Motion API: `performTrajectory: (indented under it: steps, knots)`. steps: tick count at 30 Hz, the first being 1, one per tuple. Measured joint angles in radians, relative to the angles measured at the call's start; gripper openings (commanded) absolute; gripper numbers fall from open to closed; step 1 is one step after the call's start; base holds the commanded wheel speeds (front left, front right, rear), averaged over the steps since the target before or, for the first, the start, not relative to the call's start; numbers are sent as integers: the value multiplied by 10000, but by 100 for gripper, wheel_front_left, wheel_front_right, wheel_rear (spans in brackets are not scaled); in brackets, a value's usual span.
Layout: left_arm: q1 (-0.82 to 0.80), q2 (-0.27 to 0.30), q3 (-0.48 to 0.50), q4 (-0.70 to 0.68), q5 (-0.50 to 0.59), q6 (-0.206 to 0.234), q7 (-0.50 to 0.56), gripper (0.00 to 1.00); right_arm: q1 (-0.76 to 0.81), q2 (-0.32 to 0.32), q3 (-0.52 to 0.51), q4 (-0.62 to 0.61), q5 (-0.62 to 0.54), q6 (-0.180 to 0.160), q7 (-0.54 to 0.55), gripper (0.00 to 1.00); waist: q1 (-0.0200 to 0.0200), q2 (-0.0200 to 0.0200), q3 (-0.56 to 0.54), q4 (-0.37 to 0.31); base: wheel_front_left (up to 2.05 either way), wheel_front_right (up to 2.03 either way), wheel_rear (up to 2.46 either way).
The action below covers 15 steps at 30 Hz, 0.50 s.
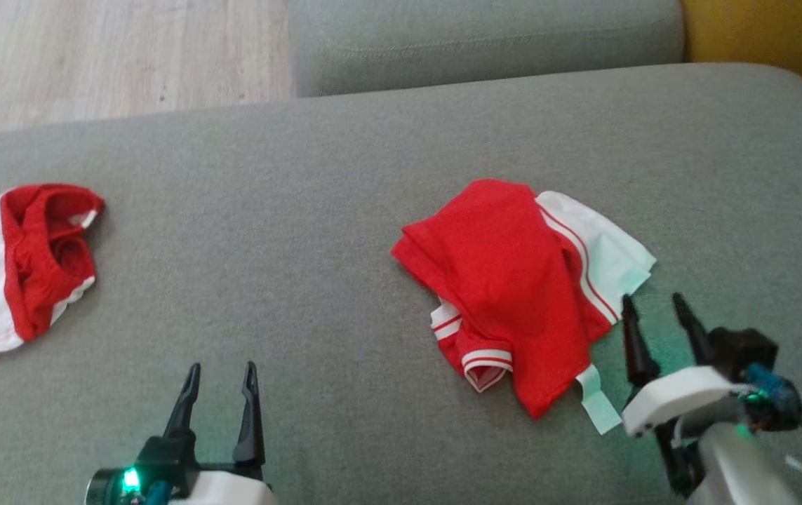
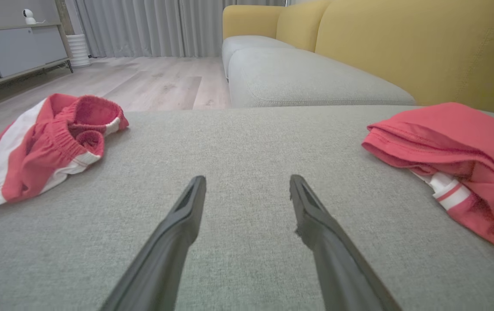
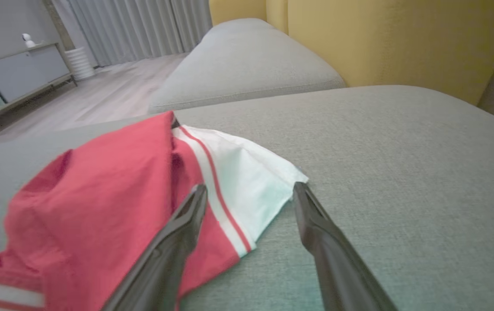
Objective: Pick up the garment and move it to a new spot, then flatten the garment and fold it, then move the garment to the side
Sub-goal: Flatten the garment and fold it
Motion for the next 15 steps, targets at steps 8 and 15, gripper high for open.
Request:
performTrajectory:
  steps: [8,15]
  knots:
    - [-361,0,-326,211,35,-213,0,100,-1809,-2,-2119,2017,-468,0,0,100,1,0,559,524,0,0,0]
    - [-616,-4,-418,353,115,-349,0,100,-2759,0,-3043,3659,-1039,0,2,100,2,0,1157,955,0,0,0]
